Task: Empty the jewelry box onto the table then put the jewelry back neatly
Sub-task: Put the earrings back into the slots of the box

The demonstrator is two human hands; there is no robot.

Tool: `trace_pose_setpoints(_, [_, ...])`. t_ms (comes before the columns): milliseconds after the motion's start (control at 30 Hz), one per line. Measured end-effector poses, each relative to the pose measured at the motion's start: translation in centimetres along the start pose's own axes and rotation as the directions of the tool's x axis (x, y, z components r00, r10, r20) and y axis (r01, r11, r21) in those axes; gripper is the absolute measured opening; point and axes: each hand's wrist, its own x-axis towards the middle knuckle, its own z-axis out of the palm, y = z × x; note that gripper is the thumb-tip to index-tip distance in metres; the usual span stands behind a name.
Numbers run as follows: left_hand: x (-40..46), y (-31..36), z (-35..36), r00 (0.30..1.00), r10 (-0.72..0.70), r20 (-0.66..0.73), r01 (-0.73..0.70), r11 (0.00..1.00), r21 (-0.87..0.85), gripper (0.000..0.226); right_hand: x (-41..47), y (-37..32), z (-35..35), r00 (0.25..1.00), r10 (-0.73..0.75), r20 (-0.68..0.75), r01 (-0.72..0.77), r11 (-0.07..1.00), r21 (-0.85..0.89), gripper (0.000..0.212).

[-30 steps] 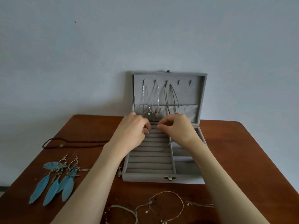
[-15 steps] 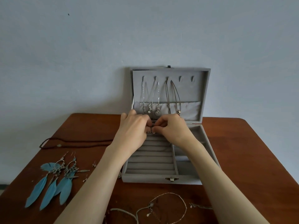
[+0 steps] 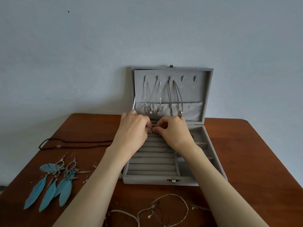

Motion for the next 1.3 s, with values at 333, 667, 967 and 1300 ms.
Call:
trace_pose_setpoints(333, [-0.1, -0.3, -0.4, 0.994, 0.083, 0.078, -0.084, 0.996, 0.017, 0.02, -0.2, -0.1, -0.4, 0.998, -0.029, 0.048, 0.031, 0.998, -0.049, 0.015])
trace_pose_setpoints(667, [-5.0, -3.4, -6.3, 0.998, -0.035, 0.061, 0.054, 0.934, -0.354, 0.022, -2.0, -1.8, -1.3, 0.98, -0.201, 0.007, 0.201, 0.975, -0.1, 0.017])
trace_pose_setpoints(967, [-7.8, -6.5, -4.5, 0.957, -0.109, 0.271, 0.165, 0.967, -0.195, 0.022, -4.5, -6.4, 2.0, 0.904, -0.327, 0.275, 0.394, 0.888, -0.238, 0.019])
trace_pose_setpoints(1300, [-8.1, -6.5, -3.6, 0.957, -0.118, 0.266, 0.164, 0.973, -0.16, 0.005, -4.6, -8.0, 4.6, 0.919, -0.22, 0.326, 0.369, 0.768, -0.523, 0.028])
